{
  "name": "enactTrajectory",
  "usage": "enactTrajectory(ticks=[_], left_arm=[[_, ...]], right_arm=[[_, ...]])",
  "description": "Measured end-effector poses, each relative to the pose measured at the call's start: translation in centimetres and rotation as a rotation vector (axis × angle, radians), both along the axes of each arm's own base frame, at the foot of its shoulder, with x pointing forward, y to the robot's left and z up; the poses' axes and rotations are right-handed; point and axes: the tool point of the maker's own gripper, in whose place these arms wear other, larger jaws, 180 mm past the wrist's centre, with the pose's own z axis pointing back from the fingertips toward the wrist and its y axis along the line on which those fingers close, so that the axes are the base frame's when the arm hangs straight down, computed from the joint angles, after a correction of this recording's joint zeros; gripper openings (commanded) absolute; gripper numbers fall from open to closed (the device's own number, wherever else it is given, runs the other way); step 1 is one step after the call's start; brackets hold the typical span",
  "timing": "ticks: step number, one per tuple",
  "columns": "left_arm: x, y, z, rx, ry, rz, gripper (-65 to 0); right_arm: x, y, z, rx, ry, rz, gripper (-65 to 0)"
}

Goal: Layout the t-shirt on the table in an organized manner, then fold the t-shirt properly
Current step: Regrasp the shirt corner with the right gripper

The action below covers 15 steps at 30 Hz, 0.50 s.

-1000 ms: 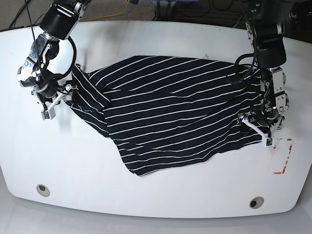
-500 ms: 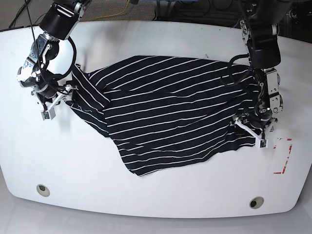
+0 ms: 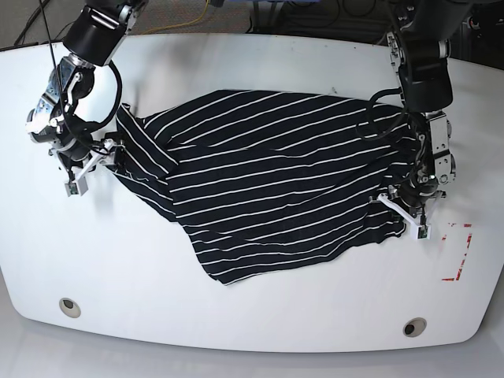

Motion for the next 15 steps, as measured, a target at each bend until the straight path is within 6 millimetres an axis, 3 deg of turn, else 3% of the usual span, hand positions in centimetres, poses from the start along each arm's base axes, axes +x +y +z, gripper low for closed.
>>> enactTrajectory(ticks=[10, 15], left_arm=[[0.0, 0.0, 0.0, 0.0, 0.0, 0.0, -62.5], [0.0, 0.0, 0.0, 0.0, 0.0, 0.0, -62.5]], right_arm=[[4.8, 0.2, 3.8, 0.017, -0.124, -0.002, -23.6], [5.6, 0.7, 2.2, 0.079, -0.08, -0.01, -23.6]])
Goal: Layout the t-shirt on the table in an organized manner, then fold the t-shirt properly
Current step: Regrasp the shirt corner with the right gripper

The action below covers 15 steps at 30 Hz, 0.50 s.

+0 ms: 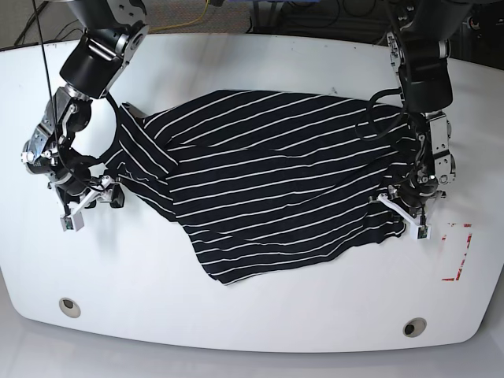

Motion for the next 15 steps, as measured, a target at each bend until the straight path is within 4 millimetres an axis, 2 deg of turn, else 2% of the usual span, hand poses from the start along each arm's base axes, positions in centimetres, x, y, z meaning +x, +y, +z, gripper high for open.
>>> enactTrajectory(ticks=[4, 8, 15], left_arm=[[0.0, 0.0, 0.2, 0.003, -0.003, -0.002, -62.5], [0.2, 0.0, 0.6, 0.009, -0.016, -0.004, -62.5], [0.3, 0.0, 0.8, 0.01, -0.02, -0.004, -62.5]], right_arm=[[-0.3, 0.6, -1.9, 0.052, 0.043, -0.003, -23.6], [-0.5, 0.8, -2.9, 0.083, 0.034, -0.019, -23.4], [-2.3, -0.1, -4.5, 0.075, 0.078, -0.031, -23.3]])
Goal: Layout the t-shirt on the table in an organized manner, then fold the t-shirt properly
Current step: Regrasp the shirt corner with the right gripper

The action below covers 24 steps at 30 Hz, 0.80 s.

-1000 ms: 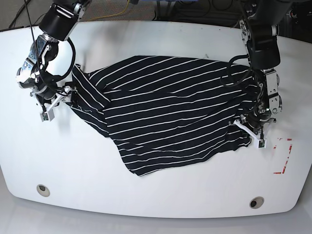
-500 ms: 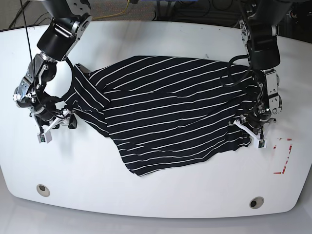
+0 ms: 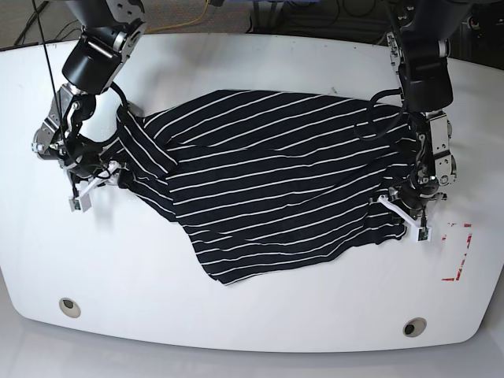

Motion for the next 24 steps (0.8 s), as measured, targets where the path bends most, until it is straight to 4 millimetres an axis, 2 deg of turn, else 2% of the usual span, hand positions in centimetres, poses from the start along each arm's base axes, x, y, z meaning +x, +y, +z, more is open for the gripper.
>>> enactTrajectory(ticks=[17, 24], left_arm=[[0.0, 0.1, 0.1, 0.003, -0.001, 0.001, -62.5], [0.0, 0.1, 0.1, 0.003, -0.001, 0.0, -62.5]], right_arm=[[-1.7, -0.4, -0.9, 0.016, -0.036, -0.026, -23.7], [-1.6, 0.5, -1.1, 0.035, -0.048, -0.026, -23.7]])
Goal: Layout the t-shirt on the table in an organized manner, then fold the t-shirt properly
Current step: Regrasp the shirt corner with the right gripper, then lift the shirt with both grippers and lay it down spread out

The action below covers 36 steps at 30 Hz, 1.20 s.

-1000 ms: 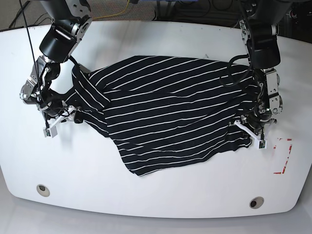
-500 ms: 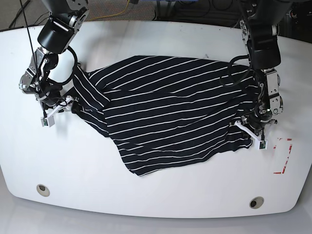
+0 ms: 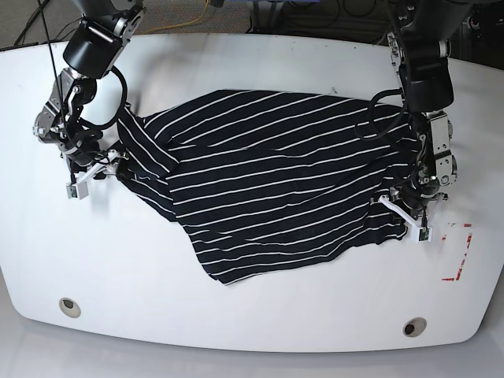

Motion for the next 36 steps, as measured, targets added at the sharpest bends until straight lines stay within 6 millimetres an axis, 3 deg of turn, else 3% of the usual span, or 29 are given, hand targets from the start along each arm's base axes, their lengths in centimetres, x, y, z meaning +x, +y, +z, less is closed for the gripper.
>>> enactTrajectory(ticks=[6, 13, 20, 24, 27, 32, 36], left_arm=[[0.0, 0.0, 0.0, 0.001, 0.0, 0.0, -62.5], [0.0, 0.0, 0.0, 0.0, 0.0, 0.0, -62.5], [0.0, 0.1, 0.0, 0.001, -0.001, 0.001, -62.5], [0.0, 0.0, 0.0, 0.0, -0.001, 0.0, -62.5], [0.2, 0.1, 0.4, 0.005, -0.007, -0.001, -62.5], [1.4, 0.0, 3.3, 0.028, -0.083, -0.013, -62.5], [2.8, -0.1, 7.3, 0.058, -0.187, -0.023, -62.5]], right_arm=[[0.1, 0.6, -0.1, 0.011, -0.007, 0.003, -26.8], [0.1, 1.0, -0.2, 0.018, -0.004, 0.006, -43.7], [0.6, 3.4, -0.5, 0.007, 0.011, 0.094, -53.4], [0.7, 4.2, -0.6, 0.012, 0.013, 0.117, -65.0], [0.7, 4.3, -0.6, 0.012, 0.012, 0.121, -65.0], [0.7, 3.7, -0.3, -0.008, 0.017, 0.129, -65.0], [0.3, 1.8, 0.9, -0.129, 0.043, 0.151, -65.0]])
